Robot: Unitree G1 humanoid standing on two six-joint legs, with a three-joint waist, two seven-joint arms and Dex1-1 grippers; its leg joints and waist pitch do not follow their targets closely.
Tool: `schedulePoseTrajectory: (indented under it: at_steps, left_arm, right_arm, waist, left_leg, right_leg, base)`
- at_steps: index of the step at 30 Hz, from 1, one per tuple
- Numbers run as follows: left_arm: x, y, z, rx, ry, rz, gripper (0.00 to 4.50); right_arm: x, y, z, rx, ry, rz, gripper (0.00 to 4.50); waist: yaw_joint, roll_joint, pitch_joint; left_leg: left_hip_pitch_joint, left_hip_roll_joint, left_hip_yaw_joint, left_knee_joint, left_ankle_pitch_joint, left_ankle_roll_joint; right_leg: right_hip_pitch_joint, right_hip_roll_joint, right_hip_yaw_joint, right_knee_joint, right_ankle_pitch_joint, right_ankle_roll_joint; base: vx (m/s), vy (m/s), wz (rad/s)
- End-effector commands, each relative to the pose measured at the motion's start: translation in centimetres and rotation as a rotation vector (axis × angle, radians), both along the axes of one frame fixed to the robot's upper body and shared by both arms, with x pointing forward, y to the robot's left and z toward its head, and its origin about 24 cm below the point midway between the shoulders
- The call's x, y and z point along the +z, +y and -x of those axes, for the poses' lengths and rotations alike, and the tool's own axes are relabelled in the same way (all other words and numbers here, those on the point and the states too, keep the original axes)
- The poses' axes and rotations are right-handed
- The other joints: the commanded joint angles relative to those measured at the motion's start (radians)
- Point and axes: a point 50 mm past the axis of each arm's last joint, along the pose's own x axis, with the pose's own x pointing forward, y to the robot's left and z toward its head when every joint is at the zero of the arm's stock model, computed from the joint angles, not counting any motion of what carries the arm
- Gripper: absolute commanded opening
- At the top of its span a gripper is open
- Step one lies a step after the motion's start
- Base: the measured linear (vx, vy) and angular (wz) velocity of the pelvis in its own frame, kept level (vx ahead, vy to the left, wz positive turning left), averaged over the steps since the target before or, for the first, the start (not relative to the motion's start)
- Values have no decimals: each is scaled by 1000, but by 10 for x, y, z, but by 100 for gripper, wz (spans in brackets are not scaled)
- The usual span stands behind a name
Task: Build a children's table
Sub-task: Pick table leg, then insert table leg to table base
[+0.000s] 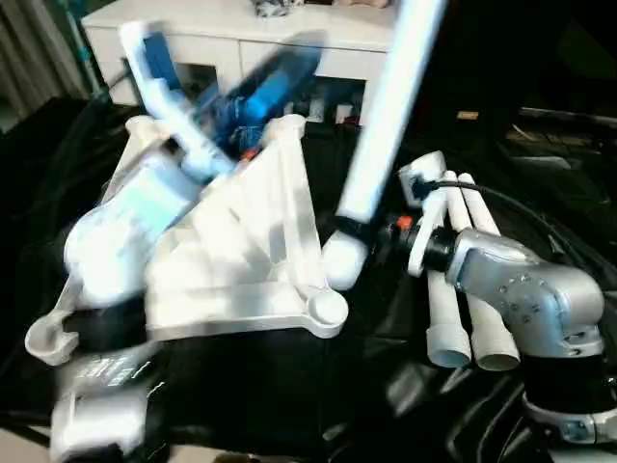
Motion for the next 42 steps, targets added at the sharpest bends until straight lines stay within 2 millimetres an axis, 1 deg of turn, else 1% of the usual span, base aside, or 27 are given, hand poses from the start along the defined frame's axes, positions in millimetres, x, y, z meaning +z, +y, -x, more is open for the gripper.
schedulePoseTrajectory:
  at_steps: [1,2,3,5,6,7,8,9,10,11,12,13,14,15,18,19,20,23,26,27,28,29,30,34,36,38,42]
  left_arm:
    - [-10,7,2,124,-32,-148,293]
    - [-17,13,3,193,-17,-166,293]
    - [-24,20,3,300,-9,-204,293]
    - [-41,30,11,416,30,-243,293]
    - [-41,30,11,416,30,-243,293]
    - [-43,30,13,415,33,-251,293]
    - [-55,29,21,424,56,-299,293]
    - [-60,27,26,437,46,-334,293]
    - [-64,23,32,407,26,-354,293]
    - [-66,18,38,362,10,-356,293]
    - [-74,2,52,169,-44,-399,293]
    - [-74,2,52,169,-44,-399,293]
    - [-83,-10,59,16,-71,-449,293]
    - [-83,-10,59,16,-71,-449,293]
    - [-101,-15,62,-197,-21,-547,321]
    - [-110,-11,62,-301,34,-604,332]
    - [-118,-6,58,-342,68,-676,341]
    - [-126,4,54,-386,90,-777,349]
    - [-130,12,49,-396,115,-801,349]
    - [-131,13,48,-399,116,-808,349]
    - [-133,16,45,-404,123,-824,349]
    - [-135,20,38,-417,123,-846,349]
    - [-135,20,38,-417,124,-847,322]
    - [-135,22,29,-445,151,-849,304]
    - [-136,23,27,-480,163,-867,280]
    - [-138,24,29,-512,189,-881,272]
    - [-140,25,30,-534,214,-883,230]
  right_arm:
    - [14,2,-1,-62,-188,-33,186]
    - [14,2,-1,-102,-207,-30,186]
    - [12,1,-1,-145,-196,-43,186]
    - [6,3,5,-190,-142,-69,186]
    - [6,3,5,-190,-142,-69,186]
    - [3,3,6,-189,-132,-69,186]
    - [-10,4,13,-172,-80,-50,186]
    - [-19,5,17,-157,-67,-13,186]
    - [-27,7,23,-130,-66,30,186]
    - [-32,8,26,-106,-61,53,186]
    - [-37,10,31,-61,-43,40,186]
    - [-37,10,31,-61,-43,40,186]
    - [-38,8,30,-52,-40,30,186]
    - [-38,8,30,-52,-40,30,186]
    - [-34,7,26,-8,-47,50,186]
    - [-29,6,26,50,-71,60,186]
    - [-30,2,26,99,-79,101,186]
    - [-32,-1,28,140,-76,168,186]
    - [-30,-2,30,172,-70,169,186]
    - [-29,-3,31,178,-72,174,186]
    - [-29,-4,31,186,-69,185,186]
    - [-28,-5,30,193,-66,193,186]
    - [-28,-5,30,195,-66,193,186]
    - [-26,-5,28,222,-61,197,186]
    - [-26,-4,28,237,-62,200,186]
    - [-27,-3,27,240,-60,203,186]
    - [-25,-1,21,200,-62,183,186]
  waist:
    - [1,18,-73]
    - [-6,14,-71]
    - [-5,13,-70]
    - [-6,16,-71]
    - [-6,6,-71]
    - [-3,11,-71]
    - [3,8,-68]
    - [4,13,-67]
    - [6,10,-66]
    - [8,22,-66]
    - [8,38,-64]
    - [6,22,-63]
    - [6,26,-63]
    - [5,29,-61]
    - [-2,28,-56]
    - [-6,34,-54]
    - [-8,25,-55]
    - [-17,31,-57]
    - [-26,30,-62]
    - [-26,27,-63]
    - [-28,19,-63]
    - [-25,25,-64]
    - [-25,26,-64]
    - [-26,22,-70]
    - [-24,27,-71]
    - [-24,23,-71]
    - [-24,25,-69]
  left_leg:
    - [16,27,-11,-67,-163,-49]
    - [11,30,-12,-71,-174,-47]
    - [12,28,-12,-72,-176,-47]
    - [14,29,-12,-73,-177,-40]
    - [13,28,-12,-74,-175,-36]
    - [14,29,-13,-74,-176,-34]
    - [16,33,-13,-77,-193,-27]
    - [16,33,-12,-76,-202,-29]
    - [17,35,-12,-78,-213,-28]
    - [16,35,-14,-78,-222,-33]
    - [17,33,-15,-79,-255,-40]
    - [14,31,-14,-82,-283,-32]
    - [17,31,-15,-83,-296,-31]
    - [18,30,-15,-83,-300,-29]
    - [20,26,-13,-85,-329,-34]
    - [24,23,-13,-84,-346,-36]
    - [24,21,-13,-84,-340,-29]
    - [21,25,-13,-83,-309,-30]
    - [20,24,-11,-80,-283,-24]
    - [19,26,-11,-79,-276,-23]
    - [16,25,-10,-79,-262,-14]
    - [19,23,-9,-76,-247,-8]
    - [21,23,-7,-76,-248,-8]
    - [16,25,-7,-72,-200,0]
    - [19,26,-6,-70,-194,3]
    - [18,27,-5,-70,-191,6]
    - [20,28,-4,-71,-205,3]
  right_leg:
    - [51,-65,40,-72,-115,-115]
    - [53,-68,40,-71,-115,-114]
    - [53,-64,39,-73,-117,-113]
    - [52,-61,40,-69,-99,-122]
    - [53,-61,39,-70,-97,-123]
    - [52,-62,40,-68,-97,-125]
    - [48,-65,41,-72,-135,-123]
    - [44,-65,42,-73,-143,-120]
    - [42,-64,42,-79,-145,-112]
    - [43,-65,42,-78,-151,-110]
    - [38,-65,43,-81,-181,-106]
    - [40,-67,45,-89,-224,-96]
    - [35,-64,45,-91,-241,-95]
    - [34,-65,46,-91,-250,-94]
    - [30,-64,48,-95,-329,-84]
    - [28,-63,47,-103,-361,-75]
    - [31,-60,48,-98,-385,-61]
    - [32,-65,50,-99,-372,-71]
    - [37,-64,48,-93,-315,-101]
    - [38,-64,48,-91,-298,-109]
    - [40,-63,48,-90,-277,-119]
    - [39,-62,48,-89,-263,-123]
    - [37,-62,49,-89,-260,-125]
    - [45,-66,47,-76,-173,-157]
    - [43,-67,48,-75,-160,-166]
    - [45,-67,48,-74,-144,-176]
    - [44,-68,47,-75,-166,-184]
  base:
    - [0,0,0]
    - [0,0,0]
    - [0,0,0]
    - [0,0,0]
    - [0,0,0]
    - [0,0,0]
    - [0,0,0]
    - [0,0,0]
    - [0,0,0]
    - [0,0,0]
    - [0,0,0]
    - [0,0,0]
    - [0,0,0]
    - [0,0,0]
    - [0,0,0]
    - [0,0,0]
    - [0,0,0]
    - [0,0,0]
    - [0,0,0]
    - [0,0,0]
    - [0,0,0]
    - [0,0,0]
    - [0,0,0]
    - [0,0,0]
    - [0,0,0]
    - [0,0,0]
    - [0,0,0]
